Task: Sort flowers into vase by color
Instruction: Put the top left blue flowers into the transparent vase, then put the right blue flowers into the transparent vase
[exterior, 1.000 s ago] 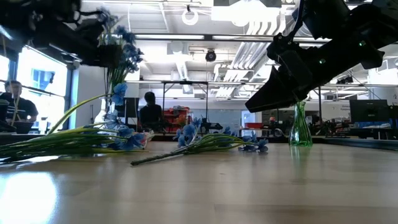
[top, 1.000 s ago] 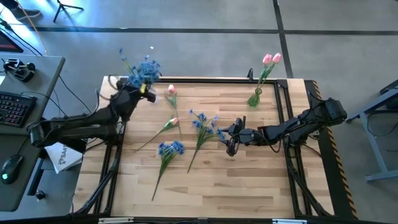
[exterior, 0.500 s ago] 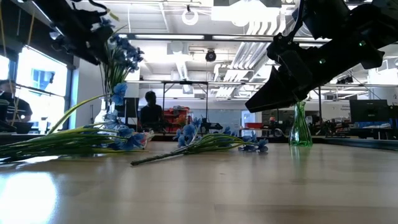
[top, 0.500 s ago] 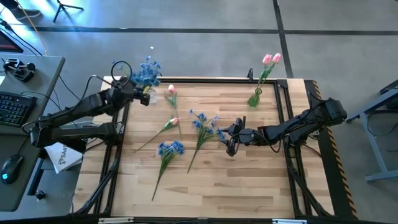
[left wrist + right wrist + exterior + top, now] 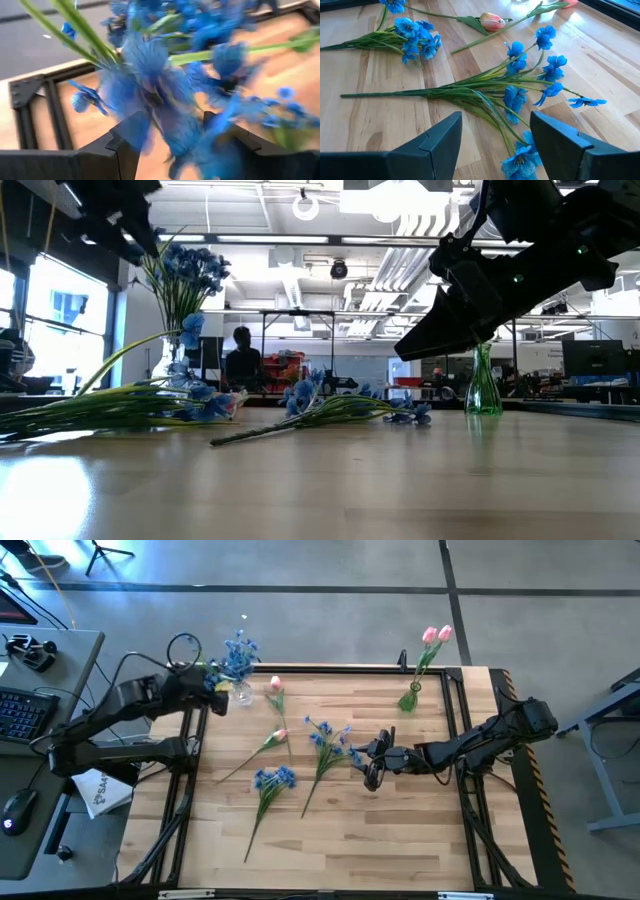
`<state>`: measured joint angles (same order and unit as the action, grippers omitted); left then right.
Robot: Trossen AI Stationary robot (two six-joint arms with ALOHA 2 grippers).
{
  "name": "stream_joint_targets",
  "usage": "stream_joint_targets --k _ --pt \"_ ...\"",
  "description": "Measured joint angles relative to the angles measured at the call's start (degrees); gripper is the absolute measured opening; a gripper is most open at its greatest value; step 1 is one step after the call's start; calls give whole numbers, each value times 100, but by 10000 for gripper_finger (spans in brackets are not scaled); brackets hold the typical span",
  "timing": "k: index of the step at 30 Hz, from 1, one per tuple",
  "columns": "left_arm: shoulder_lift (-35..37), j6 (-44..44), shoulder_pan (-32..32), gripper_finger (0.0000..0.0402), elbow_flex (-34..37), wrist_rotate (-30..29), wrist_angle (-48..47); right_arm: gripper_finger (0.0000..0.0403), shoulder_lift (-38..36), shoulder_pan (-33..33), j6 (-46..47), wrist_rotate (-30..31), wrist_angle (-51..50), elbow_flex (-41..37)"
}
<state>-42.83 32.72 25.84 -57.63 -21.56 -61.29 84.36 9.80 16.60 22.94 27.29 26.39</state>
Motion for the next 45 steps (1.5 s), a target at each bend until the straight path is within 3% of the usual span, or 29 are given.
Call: stream_joint_targets --k 6,11,18,25,35,42,45 --pt "0 -72 -4 193 -782 737 -533 232 0 0 5 0 0 0" --pt "54 -420 -47 193 -1369 989 -429 232 0 0 42 0 -1 0" --pt "98 -1210 -703 193 -1149 1226 1420 232 0 1 37 2 0 0" --pt "-834 -1500 -1955 192 -477 1121 2927 232 0 0 46 2 0 0" --pt "-2757 -380 -3319 192 -804 752 2270 232 2 1 93 -6 -6 0" --pt "-3587 1093 -4078 192 -928 1358 681 232 2 2 222 -65 -26 0" --pt "-3918 1380 -4348 192 -883 1193 614 232 2 0 755 -156 -263 0"
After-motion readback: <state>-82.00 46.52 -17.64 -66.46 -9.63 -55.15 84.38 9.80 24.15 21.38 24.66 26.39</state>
